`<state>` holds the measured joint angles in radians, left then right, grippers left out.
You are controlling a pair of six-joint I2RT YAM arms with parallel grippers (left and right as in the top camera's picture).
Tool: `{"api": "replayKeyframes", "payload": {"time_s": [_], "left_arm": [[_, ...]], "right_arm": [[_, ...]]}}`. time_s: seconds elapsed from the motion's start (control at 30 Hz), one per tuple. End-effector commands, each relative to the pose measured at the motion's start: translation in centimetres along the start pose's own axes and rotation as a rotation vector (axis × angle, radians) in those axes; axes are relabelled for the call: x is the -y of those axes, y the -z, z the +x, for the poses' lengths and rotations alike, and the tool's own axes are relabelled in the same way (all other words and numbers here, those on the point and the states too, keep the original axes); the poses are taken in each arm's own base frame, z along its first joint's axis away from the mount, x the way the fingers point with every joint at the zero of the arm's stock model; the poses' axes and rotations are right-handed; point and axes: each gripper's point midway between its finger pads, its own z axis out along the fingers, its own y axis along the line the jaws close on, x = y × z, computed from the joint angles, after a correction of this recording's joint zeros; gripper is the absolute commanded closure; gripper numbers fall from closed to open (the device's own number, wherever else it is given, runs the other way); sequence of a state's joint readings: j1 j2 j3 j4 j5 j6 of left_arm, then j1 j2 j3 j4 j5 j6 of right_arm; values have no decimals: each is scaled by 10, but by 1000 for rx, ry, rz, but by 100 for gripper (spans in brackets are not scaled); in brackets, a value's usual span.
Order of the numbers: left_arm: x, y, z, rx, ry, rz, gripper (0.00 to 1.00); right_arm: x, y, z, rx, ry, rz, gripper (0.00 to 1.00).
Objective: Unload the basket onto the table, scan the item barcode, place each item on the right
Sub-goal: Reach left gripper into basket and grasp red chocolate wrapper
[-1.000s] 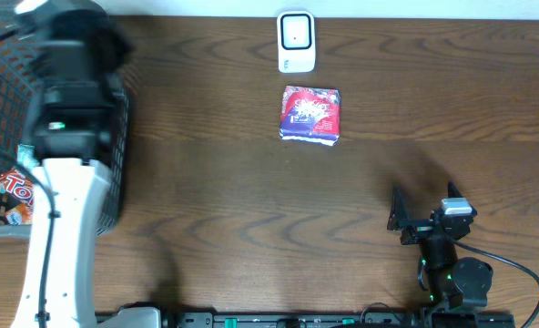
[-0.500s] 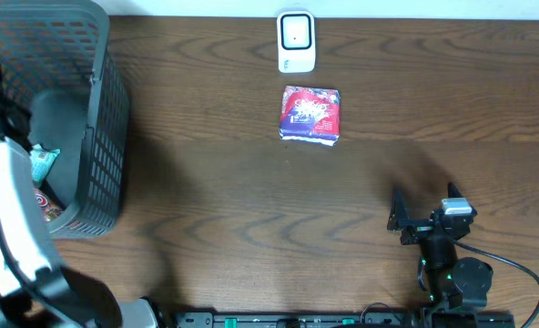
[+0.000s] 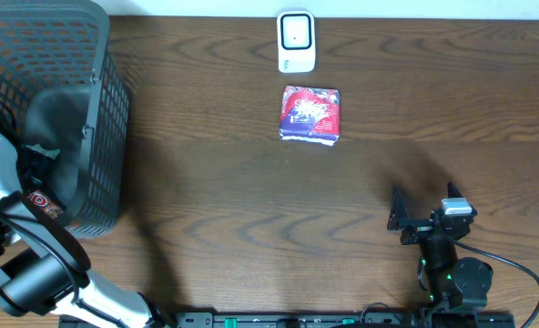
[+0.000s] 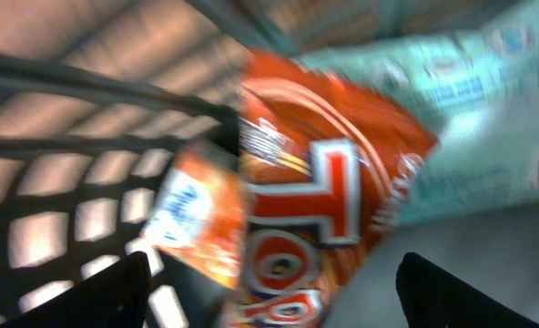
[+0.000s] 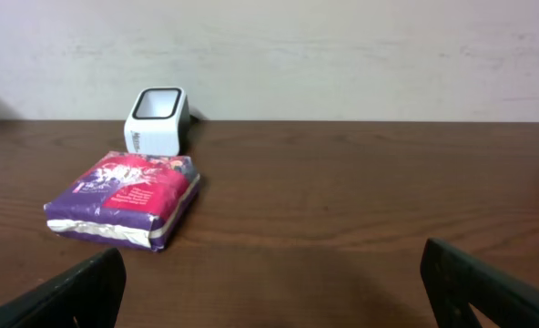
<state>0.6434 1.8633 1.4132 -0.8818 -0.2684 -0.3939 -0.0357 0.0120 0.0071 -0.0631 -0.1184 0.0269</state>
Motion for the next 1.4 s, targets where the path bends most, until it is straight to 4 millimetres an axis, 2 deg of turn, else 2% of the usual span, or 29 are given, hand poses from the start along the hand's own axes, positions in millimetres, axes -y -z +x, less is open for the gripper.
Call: {"api": "replayKeyframes", "payload": {"time_s": [0.0,0.07,0.37,0.43,0.47,0.53,0.6,0.73,0.83,0.9,1.0,1.1,1.13,1.17,1.23,1.3,1.37], "left_arm": [[20,-7,11,-66,-36,99,14],[25,-11,16,-91,-52,118,14],[23,-30,33,-163,-102,86,15],[23,-30,34,-163,-134,88,23],[23,-30,34,-162,-151,90,33],[22,-28,34,-161,-181,92,66],[22,-24,32,-151,-180,97,90],[30,1,21,-100,-160,181,93],[47,43,3,-21,-135,336,93],[64,81,-10,53,-125,496,93],[87,158,-29,194,-80,790,93],[94,233,-40,291,7,1035,93],[94,261,-40,307,45,1121,93],[94,280,-37,312,64,1179,93],[96,327,-26,325,69,1320,93],[101,368,-6,329,21,1440,93],[110,406,22,340,-74,1542,93]], "right_arm": [[1,0,0,0,-14,6,1],[1,0,0,0,-14,6,1],[1,0,0,0,-14,6,1],[1,0,0,0,-14,6,1],[1,0,0,0,-14,6,1],[1,0,0,0,-14,6,1],[1,0,0,0,-14,6,1],[1,0,0,0,-14,6,1],[1,0,0,0,-14,6,1],[1,0,0,0,-14,6,1],[1,0,0,0,-14,6,1],[1,0,0,0,-14,6,1],[1,0,0,0,-14,6,1],[1,0,0,1,-14,6,1],[1,0,0,0,-14,6,1],[1,0,0,1,-14,6,1],[1,0,0,0,-14,6,1]]}}
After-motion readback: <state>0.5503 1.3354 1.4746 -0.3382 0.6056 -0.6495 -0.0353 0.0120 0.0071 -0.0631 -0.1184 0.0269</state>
